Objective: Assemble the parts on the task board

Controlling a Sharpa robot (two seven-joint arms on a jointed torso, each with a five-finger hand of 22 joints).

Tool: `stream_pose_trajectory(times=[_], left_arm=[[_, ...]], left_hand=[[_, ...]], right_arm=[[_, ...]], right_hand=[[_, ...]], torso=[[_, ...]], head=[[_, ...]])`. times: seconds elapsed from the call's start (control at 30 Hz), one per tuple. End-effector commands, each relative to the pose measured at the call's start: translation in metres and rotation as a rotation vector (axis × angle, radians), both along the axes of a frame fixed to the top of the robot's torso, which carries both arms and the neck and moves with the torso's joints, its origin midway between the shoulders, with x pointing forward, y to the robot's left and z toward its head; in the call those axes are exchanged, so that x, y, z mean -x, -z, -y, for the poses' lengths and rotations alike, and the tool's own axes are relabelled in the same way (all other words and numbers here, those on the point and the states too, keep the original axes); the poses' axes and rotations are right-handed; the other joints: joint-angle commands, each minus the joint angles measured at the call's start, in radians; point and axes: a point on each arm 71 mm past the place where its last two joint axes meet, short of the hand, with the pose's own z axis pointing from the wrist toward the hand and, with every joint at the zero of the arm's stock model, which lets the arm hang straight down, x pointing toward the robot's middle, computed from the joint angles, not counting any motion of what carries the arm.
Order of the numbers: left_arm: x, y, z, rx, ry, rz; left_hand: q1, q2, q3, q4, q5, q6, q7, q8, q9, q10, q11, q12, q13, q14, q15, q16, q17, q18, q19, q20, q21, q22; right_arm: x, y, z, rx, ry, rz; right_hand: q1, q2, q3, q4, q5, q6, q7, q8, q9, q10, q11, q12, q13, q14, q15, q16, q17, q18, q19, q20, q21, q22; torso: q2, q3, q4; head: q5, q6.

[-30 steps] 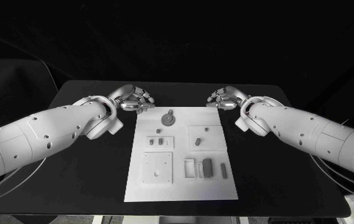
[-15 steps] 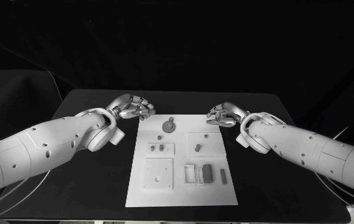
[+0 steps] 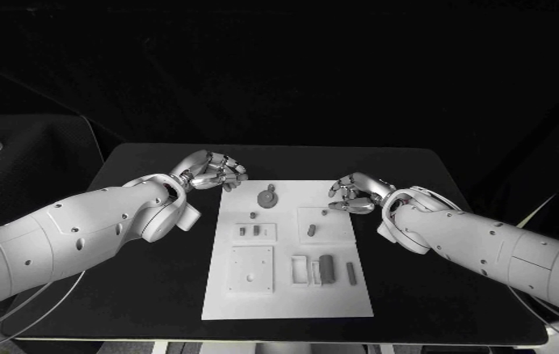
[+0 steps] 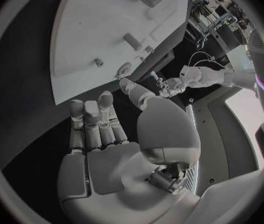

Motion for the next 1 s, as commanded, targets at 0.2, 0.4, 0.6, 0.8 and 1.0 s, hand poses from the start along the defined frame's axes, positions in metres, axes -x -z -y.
stream_pose_trajectory(times=[0.2,0.4,0.6,0.8,1.0], left_arm=[[0.0,-0.002,0.001,0.036,-0.009,0.018],[0.0,-0.002,-0.001,0.042,-0.016,0.015],[0.0,-0.002,-0.001,0.055,-0.017,0.01],[-0.001,-0.003,-0.004,0.076,-0.032,0.004],[0.0,-0.003,-0.003,0.079,-0.031,0.002]], left_hand=[[-0.009,0.003,-0.007,0.0,0.003,0.017,0.022,-0.003,0.002,-0.206,0.135,-0.006,-0.001,-0.01,0.001,-0.011,-0.004,-0.015,-0.009,0.001,-0.007,-0.001],[-0.009,0.002,-0.009,0.0,0.003,0.017,0.024,-0.002,0.002,-0.205,0.138,-0.008,0.0,-0.014,0.002,-0.018,-0.006,-0.015,-0.011,0.002,-0.008,-0.002],[-0.009,0.002,-0.01,0.0,0.003,0.017,0.027,-0.003,0.002,-0.204,0.14,-0.009,0.0,-0.016,0.003,-0.021,-0.008,-0.016,-0.013,0.002,-0.009,-0.002],[-0.01,0.002,-0.01,0.0,0.003,0.017,0.027,-0.003,0.002,-0.204,0.141,-0.01,0.0,-0.016,0.003,-0.022,-0.008,-0.016,-0.014,0.002,-0.01,-0.002],[-0.01,0.003,-0.01,0.001,0.003,0.017,0.028,-0.002,0.002,-0.203,0.142,-0.01,0.0,-0.016,0.004,-0.024,-0.009,-0.016,-0.014,0.002,-0.01,-0.002]], right_arm=[[0.005,0.013,-0.005,0.066,-0.013,0.024],[0.007,0.022,-0.008,0.083,0.001,0.022],[0.007,0.027,-0.009,0.092,0.013,0.028],[0.008,0.03,-0.013,0.092,0.012,0.019],[0.007,0.032,-0.012,0.094,0.025,0.023]], right_hand=[[0.01,-0.007,-0.006,-0.006,-0.006,-0.007,0.005,-0.005,-0.003,0.01,-0.004,0.005,-0.002,0.01,-0.004,0.005,-0.002,-0.003,0.005,-0.002,0.044,-0.001],[0.011,-0.009,-0.011,-0.004,-0.006,-0.028,0.007,-0.017,-0.008,0.012,-0.005,0.005,-0.005,0.013,-0.005,0.006,-0.003,-0.003,0.007,-0.002,0.046,-0.001],[0.012,-0.01,-0.012,-0.003,-0.006,-0.034,0.007,-0.02,-0.009,0.012,-0.005,0.005,-0.005,0.014,-0.005,0.006,-0.004,-0.003,0.007,-0.002,0.046,-0.002],[0.012,-0.009,-0.012,-0.003,-0.006,-0.037,0.007,-0.022,-0.01,0.013,-0.005,0.005,-0.006,0.014,-0.005,0.006,-0.004,-0.003,0.008,-0.002,0.046,-0.002],[0.012,-0.009,-0.012,-0.003,-0.005,-0.038,0.008,-0.023,-0.01,0.013,-0.005,0.005,-0.006,0.014,-0.005,0.006,-0.004,-0.003,0.008,-0.002,0.046,-0.002]], torso=[[-0.001,-0.0005,0.0014],[0.0,-0.0002,0.0025],[0.0,-0.0007,0.0021],[0.001,-0.0003,0.0018],[0.002,0.0,0.0015]], head=[[-0.002,-0.005],[-0.001,-0.011],[0.002,-0.014],[0.004,-0.015],[0.005,-0.015]])
